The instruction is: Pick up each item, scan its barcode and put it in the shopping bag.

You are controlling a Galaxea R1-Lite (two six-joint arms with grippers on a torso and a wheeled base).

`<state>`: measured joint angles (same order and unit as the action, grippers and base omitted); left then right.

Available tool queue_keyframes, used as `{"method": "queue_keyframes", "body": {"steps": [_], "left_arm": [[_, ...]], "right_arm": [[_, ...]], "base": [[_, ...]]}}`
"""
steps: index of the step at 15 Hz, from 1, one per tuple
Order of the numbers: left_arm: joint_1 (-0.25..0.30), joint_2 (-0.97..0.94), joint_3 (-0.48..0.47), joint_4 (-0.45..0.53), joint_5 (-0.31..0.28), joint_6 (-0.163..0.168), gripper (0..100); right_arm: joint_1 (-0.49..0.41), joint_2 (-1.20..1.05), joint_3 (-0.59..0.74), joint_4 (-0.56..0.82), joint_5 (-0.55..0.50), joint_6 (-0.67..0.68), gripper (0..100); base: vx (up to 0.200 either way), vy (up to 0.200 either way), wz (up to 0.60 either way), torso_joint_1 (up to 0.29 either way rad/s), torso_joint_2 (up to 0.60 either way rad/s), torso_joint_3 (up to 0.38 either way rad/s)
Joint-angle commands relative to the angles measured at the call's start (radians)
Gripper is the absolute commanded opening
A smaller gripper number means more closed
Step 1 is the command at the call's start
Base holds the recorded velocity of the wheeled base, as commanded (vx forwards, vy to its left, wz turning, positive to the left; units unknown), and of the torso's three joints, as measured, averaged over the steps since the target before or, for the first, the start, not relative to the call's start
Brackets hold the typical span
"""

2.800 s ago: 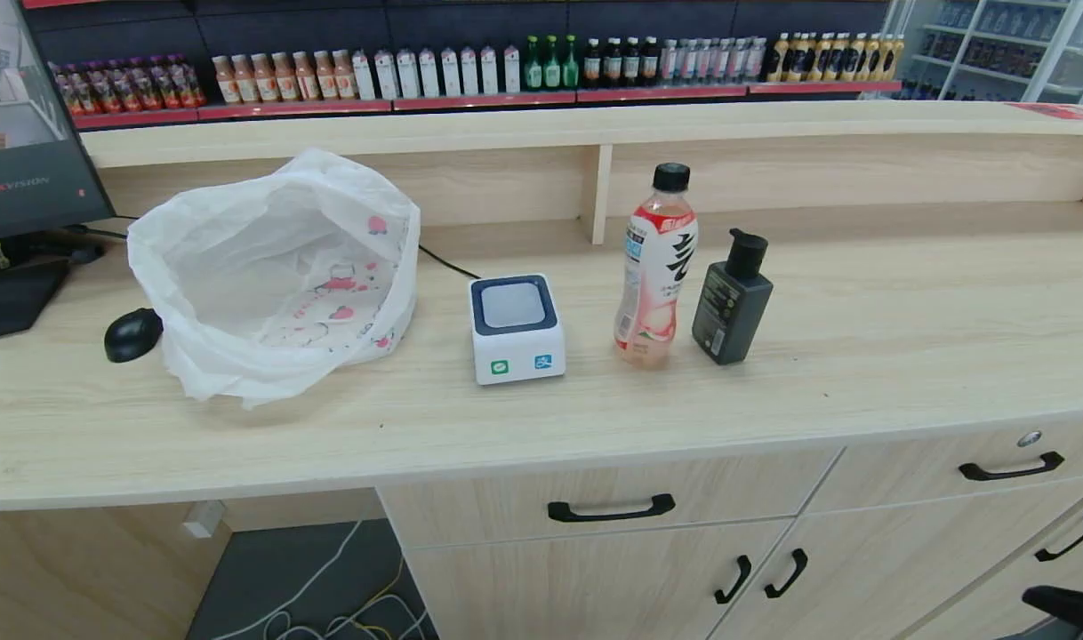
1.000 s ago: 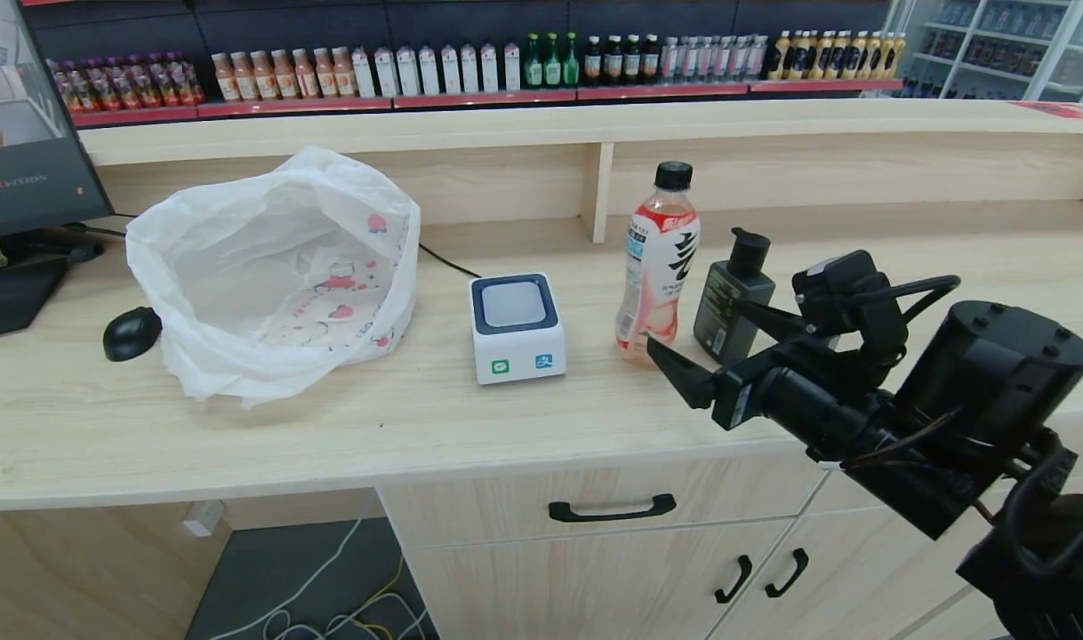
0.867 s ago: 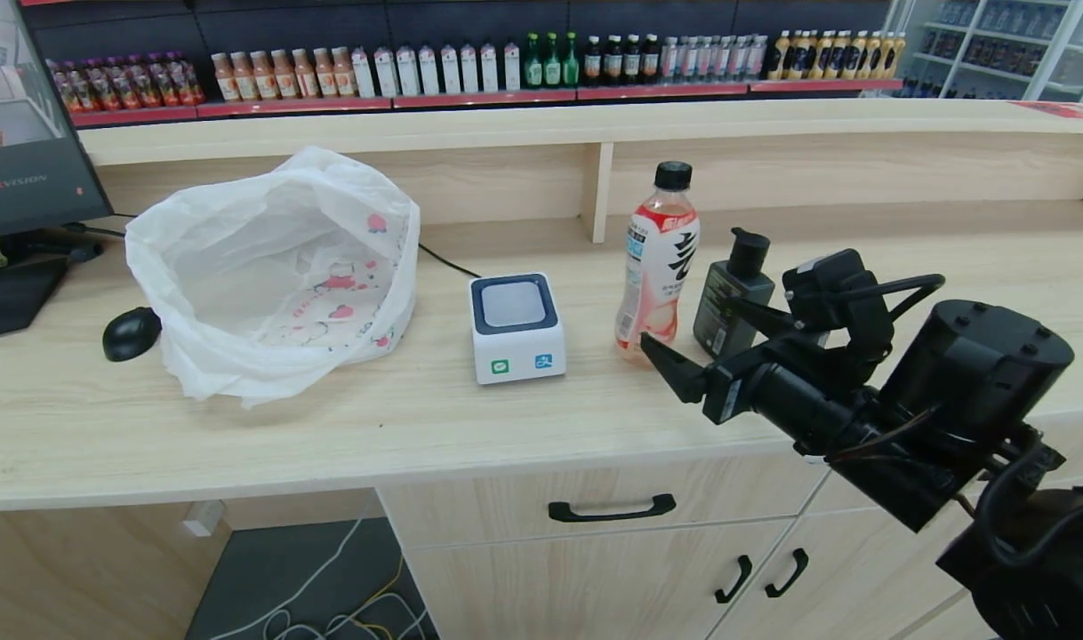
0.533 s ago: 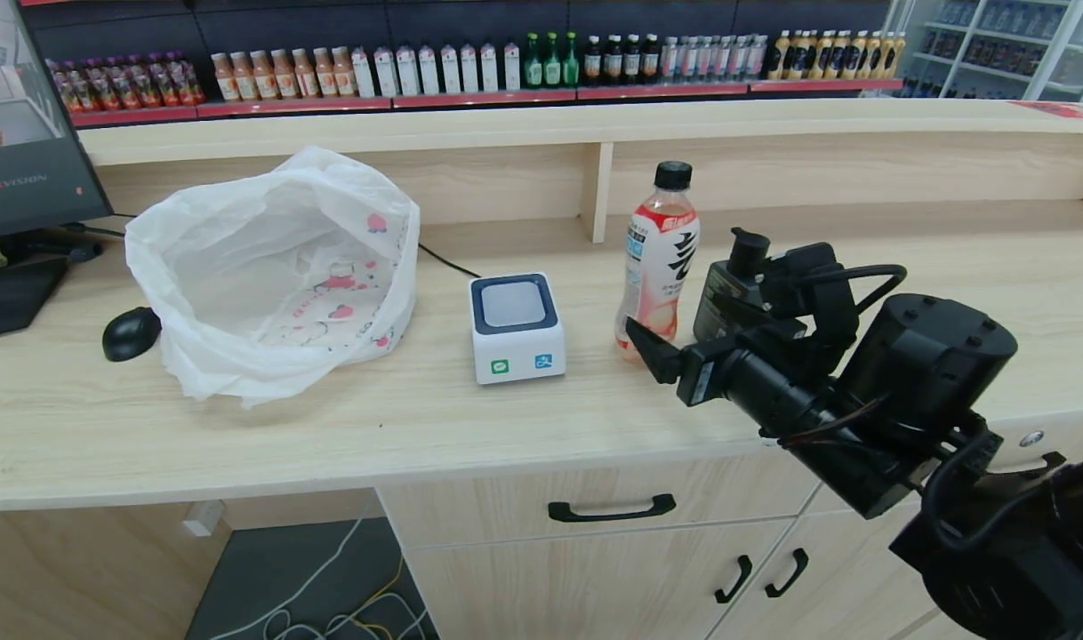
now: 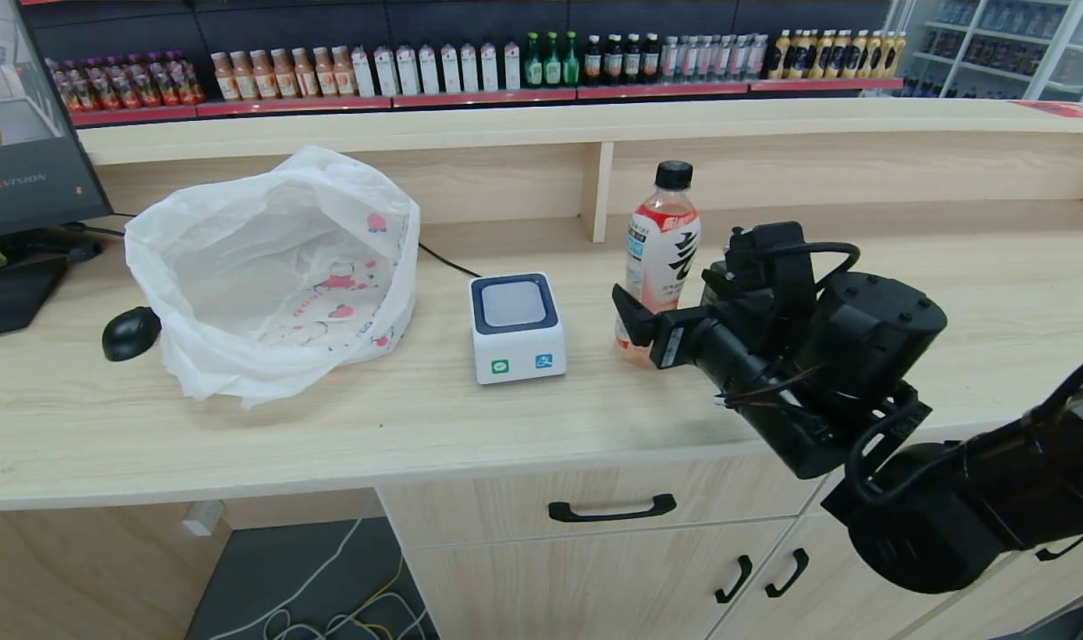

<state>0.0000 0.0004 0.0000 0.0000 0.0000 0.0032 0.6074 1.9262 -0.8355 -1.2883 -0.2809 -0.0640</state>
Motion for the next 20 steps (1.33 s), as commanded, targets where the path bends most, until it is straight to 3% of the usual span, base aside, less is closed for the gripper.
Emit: {"method": "queue_keyframes", "body": {"steps": [1,20], "left_arm": [[0.000,0.000,0.000,0.000,0.000,0.000,100],[0.000,0.000,0.000,0.000,0.000,0.001,100]], "right_arm": [[-0.002,0.034,-0.033,-0.002,-0.001,0.015,100],[-0.023,0.149,-0.185,-0.017,-0.012,0.035,100]], "base": [[0.000,0.000,0.00,0.000,0.00,0.000],[0.000,0.000,0.00,0.000,0.00,0.000]]}}
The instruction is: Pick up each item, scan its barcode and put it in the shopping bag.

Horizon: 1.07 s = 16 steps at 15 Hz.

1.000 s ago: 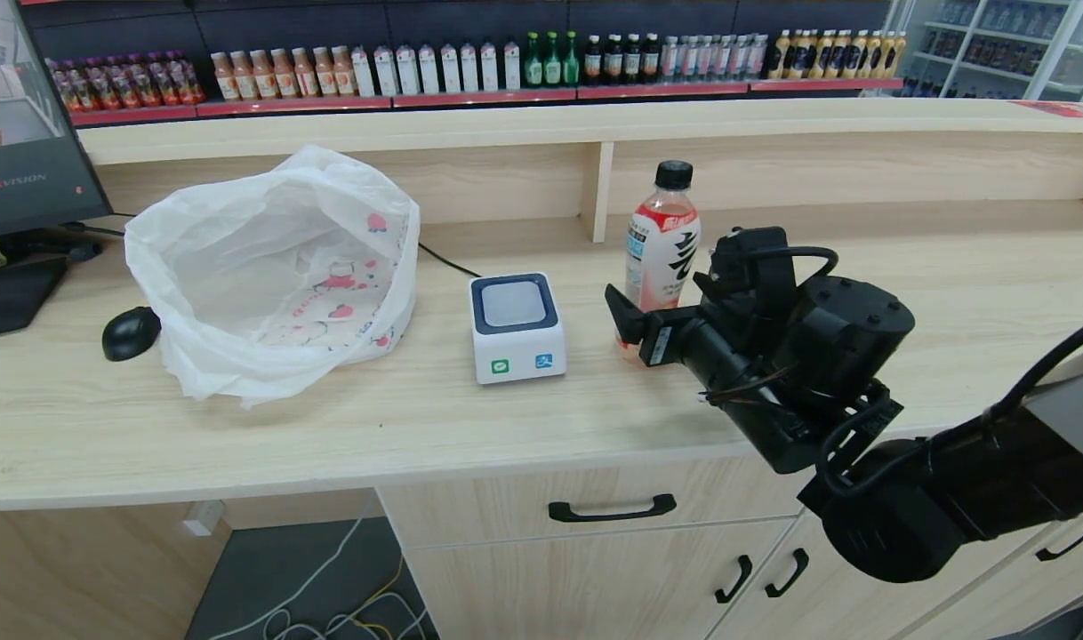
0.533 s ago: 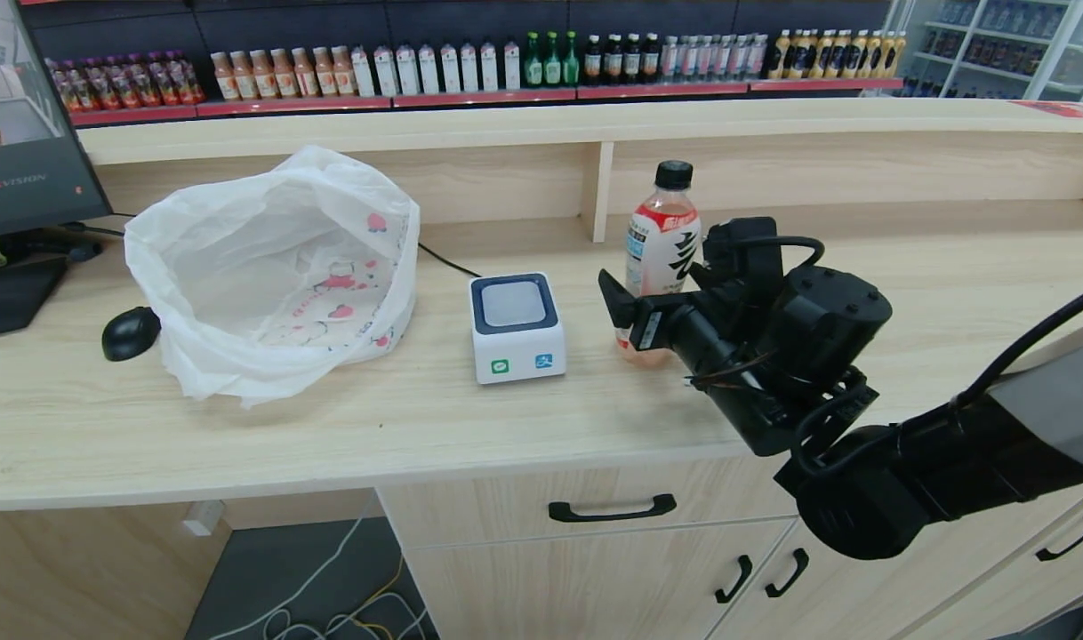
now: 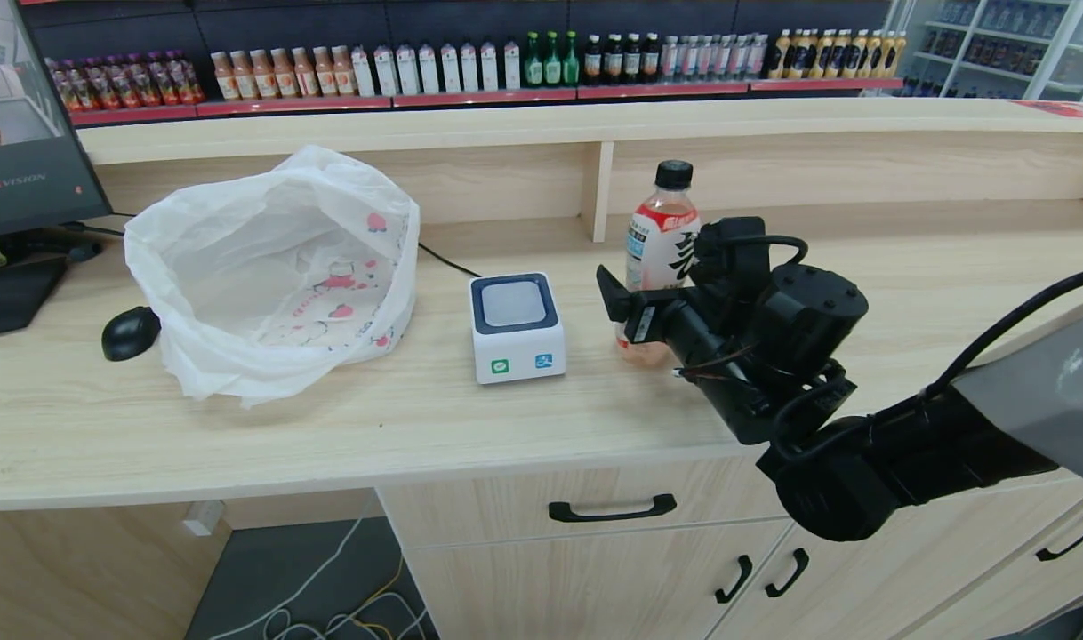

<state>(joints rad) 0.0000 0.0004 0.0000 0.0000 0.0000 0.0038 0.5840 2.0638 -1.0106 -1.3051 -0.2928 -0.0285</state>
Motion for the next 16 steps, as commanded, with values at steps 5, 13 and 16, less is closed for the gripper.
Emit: {"method": "queue_keyframes", "body": {"steps": [5,13,16], "left_arm": [[-0.002,0.000,0.000,0.000,0.000,-0.001,100],[0.000,0.000,0.000,0.000,0.000,-0.001,100],[0.000,0.000,0.000,0.000,0.000,0.001,100]], "right_arm": [[0.000,0.022,-0.031,0.000,-0.002,-0.002,100],[-0.003,0.022,-0.042,0.000,0.003,-0.004,0],[-0.003,0.019,-0.037,0.000,0.003,0.001,0]], "base": [[0.000,0.000,0.00,0.000,0.00,0.000],[0.000,0.000,0.00,0.000,0.00,0.000],[0.000,0.000,0.00,0.000,0.00,0.000]]}}
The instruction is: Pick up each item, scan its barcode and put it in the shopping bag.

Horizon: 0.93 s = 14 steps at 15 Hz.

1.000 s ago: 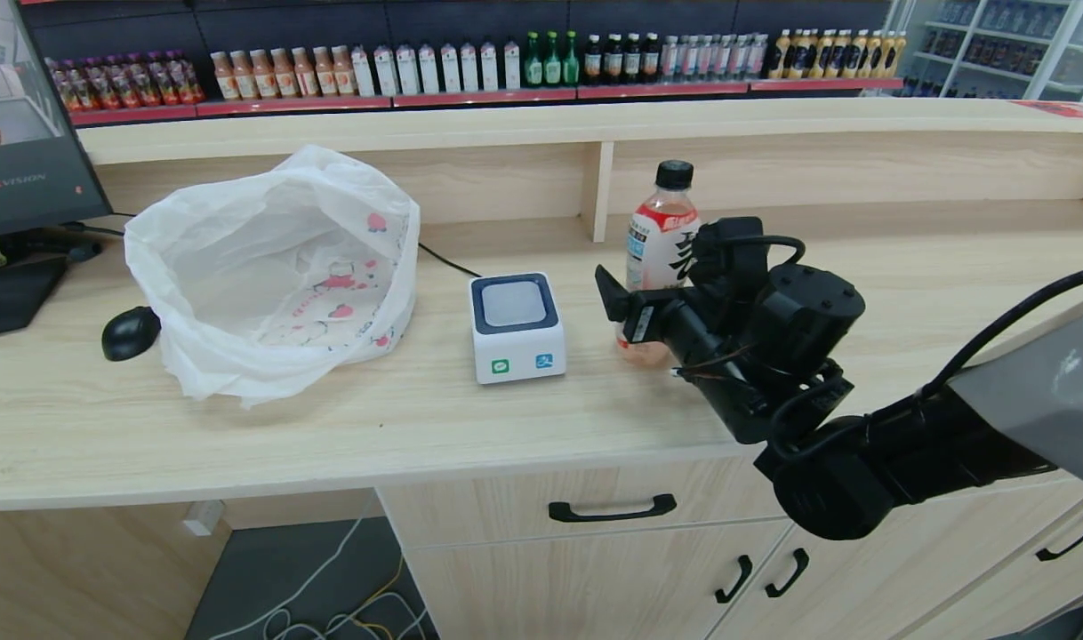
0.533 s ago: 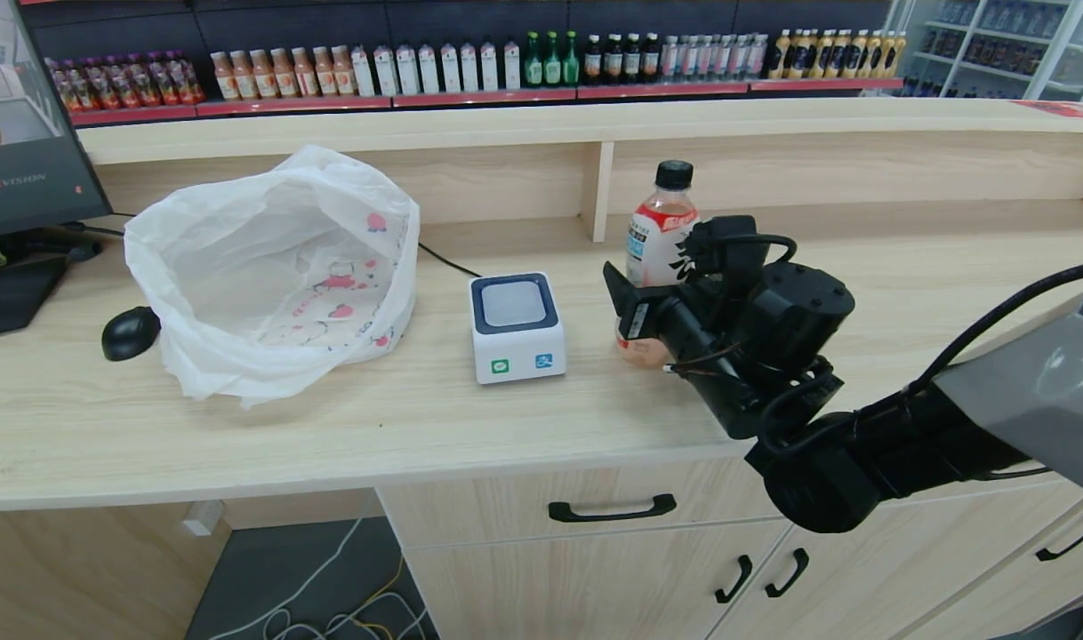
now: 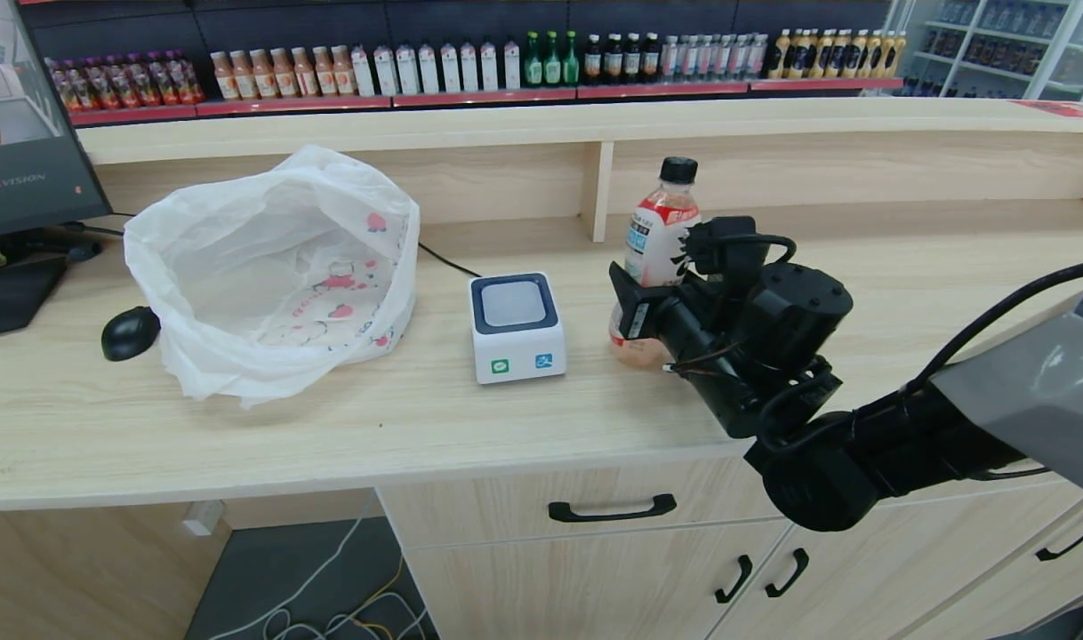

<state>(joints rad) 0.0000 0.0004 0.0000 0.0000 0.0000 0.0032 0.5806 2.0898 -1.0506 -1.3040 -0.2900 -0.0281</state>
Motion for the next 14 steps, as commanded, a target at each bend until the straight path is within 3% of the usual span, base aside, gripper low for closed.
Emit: {"method": "queue_keyframes", "body": {"steps": [1,8,14], "left_arm": [[0.000,0.000,0.000,0.000,0.000,0.000,100],[-0.002,0.000,0.000,0.000,0.000,0.000,100],[0.000,0.000,0.000,0.000,0.000,0.000,100]], "right_arm": [[0.001,-0.008,0.000,-0.001,0.000,0.000,0],[0.015,-0.106,0.049,-0.003,0.002,0.000,0],[0.088,-0.335,0.327,-0.020,0.046,0.002,0]], "base": [[0.000,0.000,0.00,0.000,0.00,0.000],[0.000,0.000,0.00,0.000,0.00,0.000],[0.000,0.000,0.00,0.000,0.00,0.000]]}}
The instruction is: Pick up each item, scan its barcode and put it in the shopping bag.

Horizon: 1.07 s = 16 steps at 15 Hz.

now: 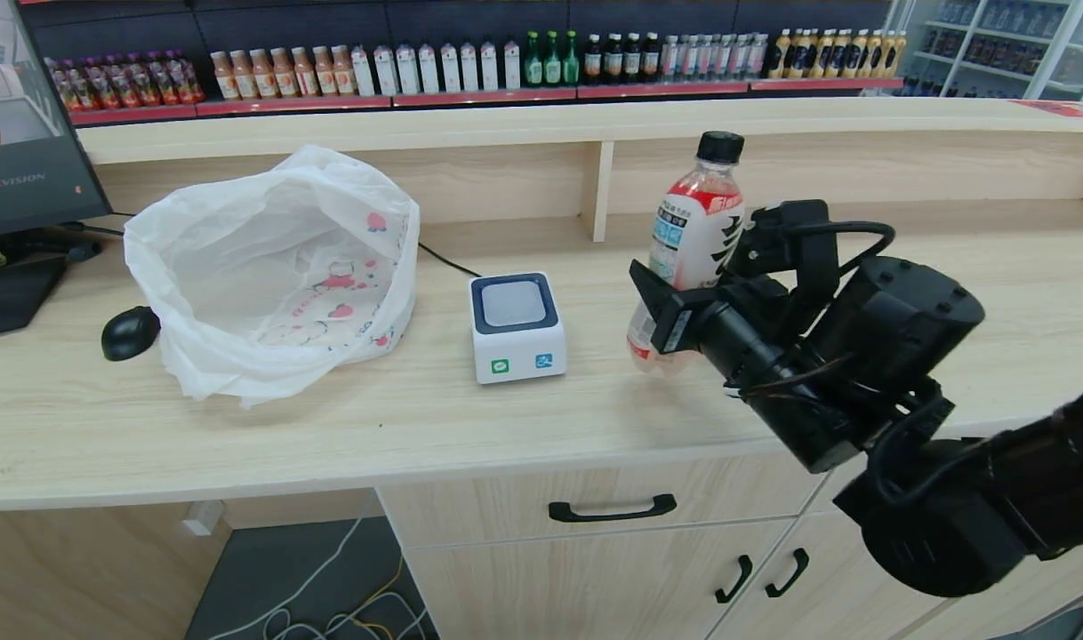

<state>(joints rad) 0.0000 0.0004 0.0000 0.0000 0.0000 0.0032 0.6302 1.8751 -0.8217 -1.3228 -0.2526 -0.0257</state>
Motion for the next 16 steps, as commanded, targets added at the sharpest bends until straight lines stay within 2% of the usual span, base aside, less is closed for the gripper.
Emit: {"method": "queue_keyframes", "body": {"steps": [1,2,5,10,13,16], "left_arm": [[0.000,0.000,0.000,0.000,0.000,0.001,100],[0.000,0.000,0.000,0.000,0.000,0.000,100],[0.000,0.000,0.000,0.000,0.000,0.000,100],[0.000,0.000,0.000,0.000,0.000,0.000,100],[0.000,0.000,0.000,0.000,0.000,0.000,100],[0.000,0.000,0.000,0.000,0.000,0.000,100]], "right_arm": [[0.045,-0.136,0.113,-0.001,0.009,0.000,0],[0.059,-0.189,0.173,-0.001,0.018,0.001,0],[0.059,-0.257,0.285,-0.013,0.133,-0.002,0],[0.088,-0.378,0.477,-0.013,0.208,0.024,0],[0.160,-0.389,0.536,-0.013,0.266,0.155,0],[0.240,-0.386,0.527,-0.041,0.271,0.399,0]], "base": [[0.000,0.000,0.00,0.000,0.00,0.000],[0.000,0.000,0.00,0.000,0.00,0.000],[0.000,0.000,0.00,0.000,0.00,0.000],[0.000,0.000,0.00,0.000,0.00,0.000],[0.000,0.000,0.00,0.000,0.00,0.000],[0.000,0.000,0.00,0.000,0.00,0.000]]}}
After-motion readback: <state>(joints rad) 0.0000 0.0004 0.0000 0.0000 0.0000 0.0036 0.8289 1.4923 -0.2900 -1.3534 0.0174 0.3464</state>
